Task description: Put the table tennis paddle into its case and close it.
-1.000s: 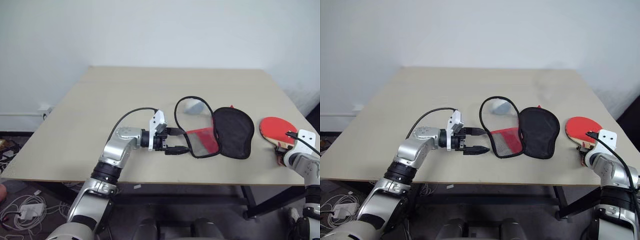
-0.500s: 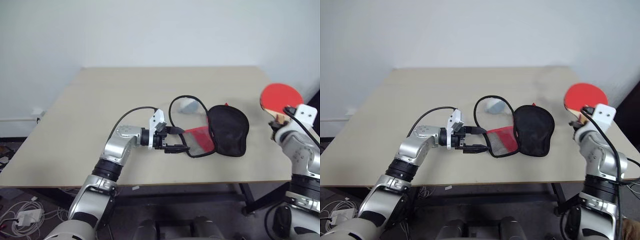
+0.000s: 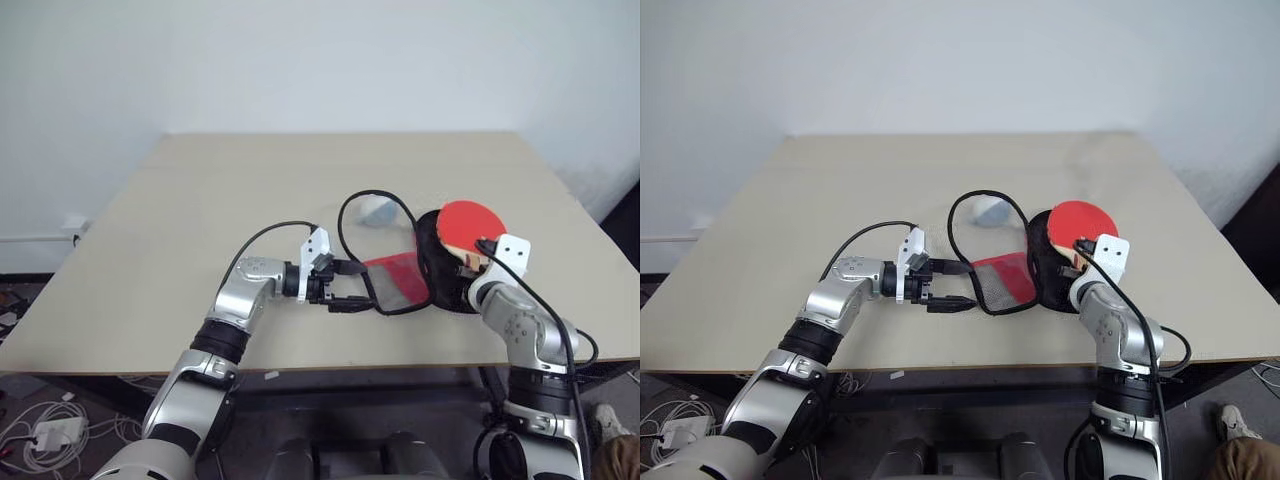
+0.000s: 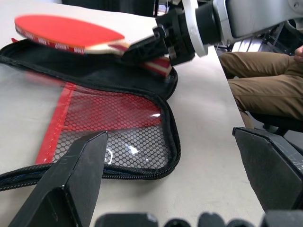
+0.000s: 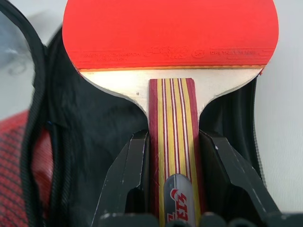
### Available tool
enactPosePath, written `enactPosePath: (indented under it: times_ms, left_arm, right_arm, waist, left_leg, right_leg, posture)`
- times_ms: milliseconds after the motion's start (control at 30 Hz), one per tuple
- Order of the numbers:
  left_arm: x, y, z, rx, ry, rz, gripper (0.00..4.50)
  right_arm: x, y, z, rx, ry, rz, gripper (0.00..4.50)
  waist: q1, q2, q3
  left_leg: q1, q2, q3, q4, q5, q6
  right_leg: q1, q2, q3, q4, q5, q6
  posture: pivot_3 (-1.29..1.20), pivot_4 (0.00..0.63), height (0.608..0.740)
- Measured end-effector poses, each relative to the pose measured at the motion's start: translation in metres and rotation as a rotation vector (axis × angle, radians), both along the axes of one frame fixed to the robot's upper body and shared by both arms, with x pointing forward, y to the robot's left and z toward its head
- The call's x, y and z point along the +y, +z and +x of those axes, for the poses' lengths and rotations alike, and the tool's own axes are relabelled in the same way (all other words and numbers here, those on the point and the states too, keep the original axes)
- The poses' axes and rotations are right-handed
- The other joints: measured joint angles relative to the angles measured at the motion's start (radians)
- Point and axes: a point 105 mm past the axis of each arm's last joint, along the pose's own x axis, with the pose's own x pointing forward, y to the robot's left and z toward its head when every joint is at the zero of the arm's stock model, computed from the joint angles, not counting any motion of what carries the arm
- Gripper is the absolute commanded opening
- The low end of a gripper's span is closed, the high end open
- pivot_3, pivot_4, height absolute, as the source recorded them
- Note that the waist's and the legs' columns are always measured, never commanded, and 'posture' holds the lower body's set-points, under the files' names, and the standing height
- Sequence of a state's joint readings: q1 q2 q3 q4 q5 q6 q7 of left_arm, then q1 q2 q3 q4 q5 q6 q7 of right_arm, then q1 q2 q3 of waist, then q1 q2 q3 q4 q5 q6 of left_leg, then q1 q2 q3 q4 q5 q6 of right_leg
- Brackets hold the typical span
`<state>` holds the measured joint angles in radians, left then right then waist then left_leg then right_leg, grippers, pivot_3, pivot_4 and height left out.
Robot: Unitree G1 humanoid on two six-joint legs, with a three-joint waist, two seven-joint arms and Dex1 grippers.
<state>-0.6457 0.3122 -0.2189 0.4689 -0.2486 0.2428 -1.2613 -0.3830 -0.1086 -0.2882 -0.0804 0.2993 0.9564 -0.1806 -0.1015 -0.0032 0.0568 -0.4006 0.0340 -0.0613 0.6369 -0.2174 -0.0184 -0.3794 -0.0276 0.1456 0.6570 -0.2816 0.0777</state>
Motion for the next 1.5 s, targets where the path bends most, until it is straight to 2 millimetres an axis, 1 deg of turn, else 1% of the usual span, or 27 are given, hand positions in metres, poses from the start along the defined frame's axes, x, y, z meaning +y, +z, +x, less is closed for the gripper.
enactPosePath:
  times_ms: [67,167,400,800,1000,1133,1200,1367,1500]
  left_arm:
    - [-0.001,0.0,0.0,0.0,-0.002,-0.003,4.5]
    - [-0.003,0.0,-0.001,0.001,-0.006,-0.007,4.5]
    - [-0.003,-0.007,0.0,0.012,0.001,0.002,4.5]
    - [-0.006,-0.008,0.0,0.009,-0.005,0.009,4.5]
    - [-0.006,-0.005,0.003,0.003,-0.003,0.011,4.5]
    - [-0.006,-0.005,0.003,0.002,-0.003,0.011,4.5]
    - [-0.006,-0.005,0.003,0.003,-0.003,0.011,4.5]
    - [-0.006,-0.005,0.003,0.006,-0.002,0.012,4.5]
    - [-0.006,-0.005,0.003,0.01,-0.001,0.013,4.5]
  right_arm:
    - [-0.001,-0.002,0.001,0.0,0.0,-0.027,1.14]
    - [-0.001,-0.009,0.004,0.021,0.01,-0.09,1.14]
    - [0.003,-0.009,0.01,0.003,0.023,-0.122,1.14]
    - [0.007,-0.009,0.012,-0.001,0.042,-0.139,1.14]
    - [0.021,-0.008,0.004,0.011,0.102,-0.118,1.14]
    - [0.034,-0.006,0.002,0.01,0.151,-0.109,1.14]
    - [0.036,-0.006,0.002,0.01,0.16,-0.111,1.14]
    - [0.033,-0.006,0.002,0.011,0.153,-0.121,1.14]
    - [0.021,-0.005,0.002,0.015,0.124,-0.13,1.14]
  waist:
    - [0.0,0.0,0.0]
    - [0.0,0.0,0.0]
    - [0.0,0.0,0.0]
    - [0.0,0.0,0.0]
    - [0.0,0.0,0.0]
    - [0.0,0.0,0.0]
    - [0.0,0.0,0.0]
    - [0.0,0.0,0.0]
    - [0.0,0.0,0.0]
  left_leg:
    - [0.0,0.0,0.0,0.0,0.0,0.0]
    - [0.0,0.0,0.0,0.0,0.0,0.0]
    - [0.001,0.0,0.0,0.0,0.0,0.0]
    - [0.001,0.0,0.0,0.0,0.0,0.0]
    - [0.001,0.0,0.0,0.0,0.0,0.0]
    - [0.001,0.0,0.0,0.0,0.0,0.0]
    - [0.0,0.0,0.0,0.0,0.0,0.0]
    - [0.0,0.0,0.0,0.0,0.0,0.0]
    - [0.0,0.0,0.0,0.0,0.0,0.0]
  right_leg:
    - [0.0,0.0,0.0,0.0,0.0,0.0]
    - [0.0,0.0,0.0,0.0,0.0,0.0]
    - [0.001,0.0,0.0,0.0,0.0,0.0]
    - [0.001,0.0,0.0,0.0,0.0,0.0]
    - [0.001,0.0,0.0,0.0,0.0,0.0]
    - [0.0,0.0,0.0,0.0,0.0,0.0]
    - [0.0,0.0,0.0,0.0,0.0,0.0]
    - [0.001,0.0,0.0,0.0,0.0,0.0]
    - [0.0,0.0,0.0,0.0,0.0,0.0]
  posture:
    - [0.0,0.0,0.74]
    - [0.0,0.0,0.74]
    - [0.0,0.0,0.74]
    - [0.0,0.0,0.74]
    - [0.0,0.0,0.74]
    - [0.0,0.0,0.74]
    - [0.0,0.0,0.74]
    - [0.0,0.0,0.74]
    - [0.0,0.0,0.74]
